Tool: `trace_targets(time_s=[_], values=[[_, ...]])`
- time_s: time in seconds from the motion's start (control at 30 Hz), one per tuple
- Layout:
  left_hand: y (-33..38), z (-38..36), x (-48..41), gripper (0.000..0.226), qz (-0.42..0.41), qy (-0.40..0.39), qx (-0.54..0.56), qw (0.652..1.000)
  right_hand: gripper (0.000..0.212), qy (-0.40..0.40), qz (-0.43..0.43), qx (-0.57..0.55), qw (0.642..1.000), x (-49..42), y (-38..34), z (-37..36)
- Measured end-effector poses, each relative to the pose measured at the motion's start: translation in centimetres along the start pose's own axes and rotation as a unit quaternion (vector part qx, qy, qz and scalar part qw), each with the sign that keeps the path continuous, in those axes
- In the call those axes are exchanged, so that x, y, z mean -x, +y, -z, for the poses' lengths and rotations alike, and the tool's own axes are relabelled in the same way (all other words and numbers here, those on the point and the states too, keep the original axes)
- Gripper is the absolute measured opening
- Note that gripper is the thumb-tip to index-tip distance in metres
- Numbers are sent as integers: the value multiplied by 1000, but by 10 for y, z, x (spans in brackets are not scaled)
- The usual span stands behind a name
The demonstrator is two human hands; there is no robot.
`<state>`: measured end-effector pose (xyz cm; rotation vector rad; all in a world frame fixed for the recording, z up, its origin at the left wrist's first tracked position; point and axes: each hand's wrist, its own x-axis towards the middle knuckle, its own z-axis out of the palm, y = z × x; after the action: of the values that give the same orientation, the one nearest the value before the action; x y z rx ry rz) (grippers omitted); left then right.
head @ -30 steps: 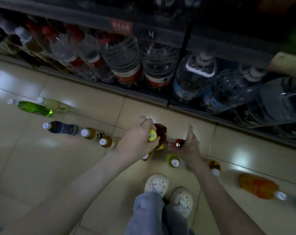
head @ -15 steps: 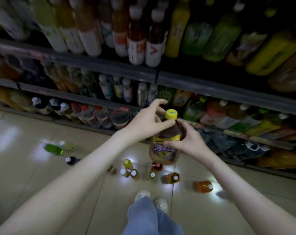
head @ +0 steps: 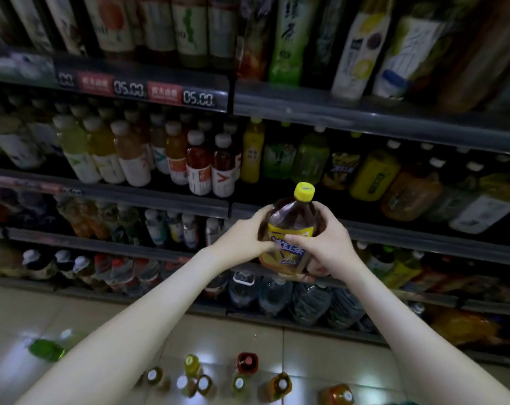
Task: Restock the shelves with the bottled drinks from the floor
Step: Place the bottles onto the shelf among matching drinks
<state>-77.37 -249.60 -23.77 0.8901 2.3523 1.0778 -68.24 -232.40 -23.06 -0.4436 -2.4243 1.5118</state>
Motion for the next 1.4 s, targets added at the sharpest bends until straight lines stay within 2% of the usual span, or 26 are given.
trace_targets(time_s=[0.17,0.33,0.43,0.6,0.77,0.9,1.0,1.07,1.2,1.27,1.33,1.4], values=[[45,-29,-56,108,-51,37,-22,998,72,15,85,20,996,-24,17,55],[80,-80,-119,85,-125,122,-19,984,76,56,169,63,982,-55,65,114],[82,-108,-161,79,-140,136,-43,980,74,56,185,81,978,-82,95,137],[67,-132,-209,93,-68,133,-42,988,79,-15,115,69,991,-134,130,145],[51,-122,-239,101,-28,128,-41,991,86,-20,95,36,995,-170,137,132],[46,-114,-262,96,14,115,-10,993,65,20,30,47,998,-192,142,121],[39,-114,-278,83,34,116,17,993,47,42,-26,134,990,-201,159,112],[37,-115,-280,80,32,115,26,992,44,62,-33,171,983,-198,169,105],[27,-118,-267,68,42,122,-22,991,50,126,-33,140,982,-179,171,83],[12,-126,-246,60,33,169,-16,985,54,192,-11,152,970,-166,171,71],[-8,-138,-212,50,-9,247,5,969,48,245,69,179,950,-147,171,55],[-37,-153,-179,42,-84,354,-21,931,35,216,175,206,938,-120,181,32]])
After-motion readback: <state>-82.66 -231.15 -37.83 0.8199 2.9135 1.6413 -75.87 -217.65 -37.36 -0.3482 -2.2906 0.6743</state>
